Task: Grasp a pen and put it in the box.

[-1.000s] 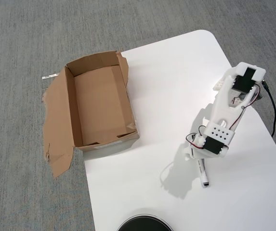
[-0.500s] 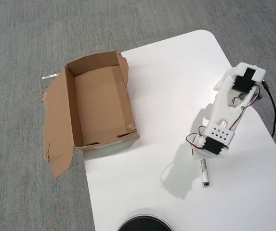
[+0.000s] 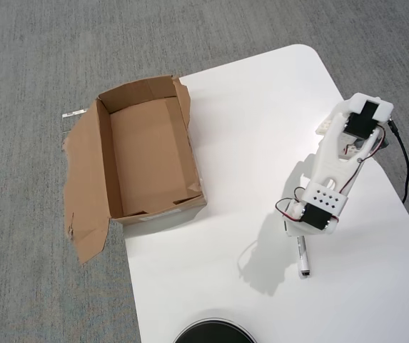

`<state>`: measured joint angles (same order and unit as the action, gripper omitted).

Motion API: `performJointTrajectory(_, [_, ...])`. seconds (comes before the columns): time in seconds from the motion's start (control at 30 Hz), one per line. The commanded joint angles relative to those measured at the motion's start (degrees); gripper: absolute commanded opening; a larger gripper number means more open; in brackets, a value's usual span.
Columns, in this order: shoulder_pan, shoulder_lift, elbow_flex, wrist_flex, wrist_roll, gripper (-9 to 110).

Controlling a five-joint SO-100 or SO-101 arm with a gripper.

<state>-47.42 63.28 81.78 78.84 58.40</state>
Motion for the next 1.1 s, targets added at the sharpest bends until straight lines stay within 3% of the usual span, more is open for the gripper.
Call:
performJointTrajectory(0.0, [0.2,12.5,-1.0,-0.4,0.3,0])
performJointTrajectory(0.5, [1.1,34.4,-1.0,-0.4,0.3,0])
performJointTrajectory(0.77, [8.0,48.5,-3.6,-0.5,0.3,0])
performJointTrajectory(1.07, [23.0,48.2,-20.5,-0.6,0.4,1])
